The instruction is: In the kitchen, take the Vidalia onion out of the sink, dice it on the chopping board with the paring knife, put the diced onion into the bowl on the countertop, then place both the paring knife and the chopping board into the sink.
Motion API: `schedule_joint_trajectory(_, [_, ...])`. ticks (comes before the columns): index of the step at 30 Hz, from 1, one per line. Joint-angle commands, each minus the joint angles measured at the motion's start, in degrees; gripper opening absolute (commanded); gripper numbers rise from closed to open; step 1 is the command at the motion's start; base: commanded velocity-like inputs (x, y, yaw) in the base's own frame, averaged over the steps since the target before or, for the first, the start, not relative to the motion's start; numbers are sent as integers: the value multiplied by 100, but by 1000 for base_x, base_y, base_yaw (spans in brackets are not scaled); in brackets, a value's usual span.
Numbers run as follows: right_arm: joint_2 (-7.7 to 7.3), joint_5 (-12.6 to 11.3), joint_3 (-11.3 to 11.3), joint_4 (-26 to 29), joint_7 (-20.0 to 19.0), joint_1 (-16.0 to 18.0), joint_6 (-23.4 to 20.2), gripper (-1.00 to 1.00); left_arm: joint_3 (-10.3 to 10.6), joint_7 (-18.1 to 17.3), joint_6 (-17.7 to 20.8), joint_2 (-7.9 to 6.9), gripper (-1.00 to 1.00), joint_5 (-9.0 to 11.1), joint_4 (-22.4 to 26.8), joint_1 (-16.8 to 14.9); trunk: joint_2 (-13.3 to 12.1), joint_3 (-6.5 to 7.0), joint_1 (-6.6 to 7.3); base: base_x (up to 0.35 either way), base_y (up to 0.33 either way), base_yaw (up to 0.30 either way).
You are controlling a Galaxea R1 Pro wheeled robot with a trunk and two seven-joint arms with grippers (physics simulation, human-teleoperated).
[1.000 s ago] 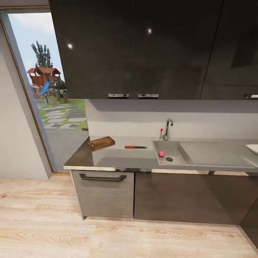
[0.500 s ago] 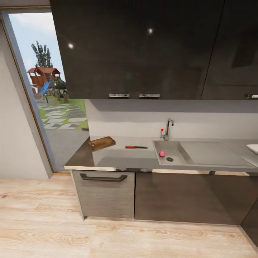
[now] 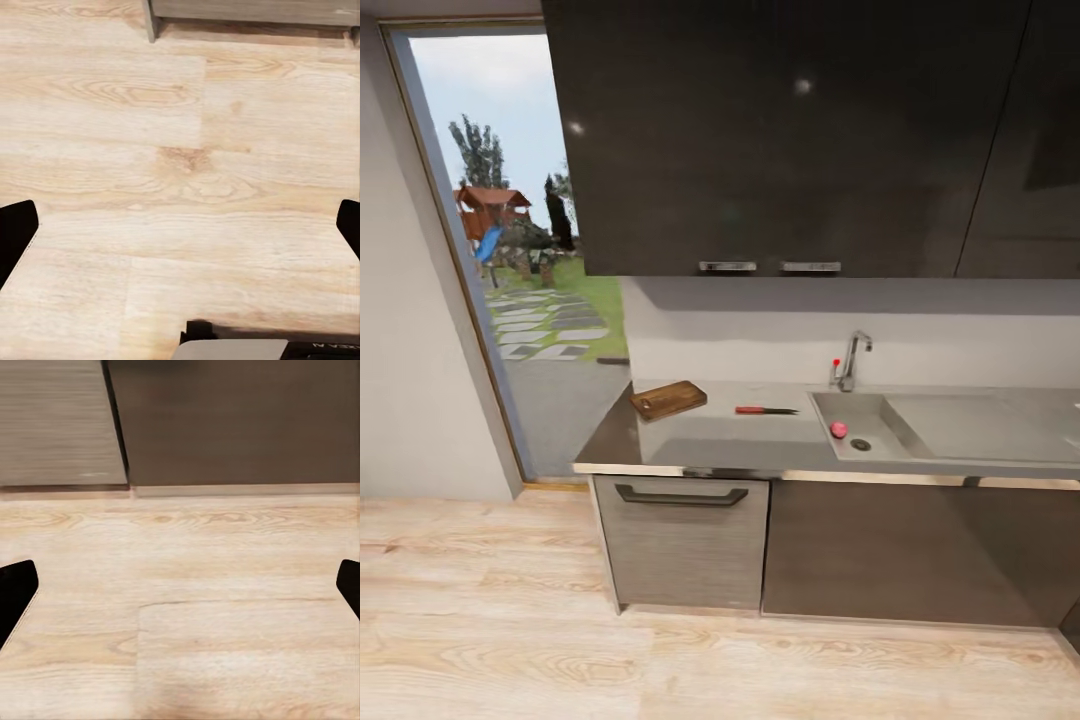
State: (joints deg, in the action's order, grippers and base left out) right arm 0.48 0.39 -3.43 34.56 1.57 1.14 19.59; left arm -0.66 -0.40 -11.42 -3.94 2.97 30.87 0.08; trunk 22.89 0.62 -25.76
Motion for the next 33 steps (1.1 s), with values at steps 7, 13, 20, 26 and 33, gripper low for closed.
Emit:
schedule_joint_trajectory(7, [5, 5, -17, -2, 1, 1, 18, 100, 4, -4, -11, -1, 100, 33, -2, 1, 3, -1, -2, 0, 317, 0])
schedule_joint_trajectory(13, [5, 5, -17, -2, 1, 1, 14, 100, 4, -4, -10, -1, 100, 33, -4, 1, 3, -1, -2, 0, 317, -60])
schedule_joint_trajectory(20, [5, 5, -17, -2, 1, 1, 13, 100, 4, -4, -11, -1, 100, 32, -6, 1, 3, 4, -2, 0, 317, -153])
schedule_joint_trajectory(26, [5, 5, -17, -2, 1, 1, 11, 100, 4, -4, -10, -1, 100, 30, -8, 1, 3, 18, -2, 0, 317, -187])
schedule_joint_trajectory(33, [5, 5, -17, -2, 1, 1, 12, 100, 4, -4, -10, -1, 100, 29, -3, 1, 3, 36, -2, 0, 317, -190])
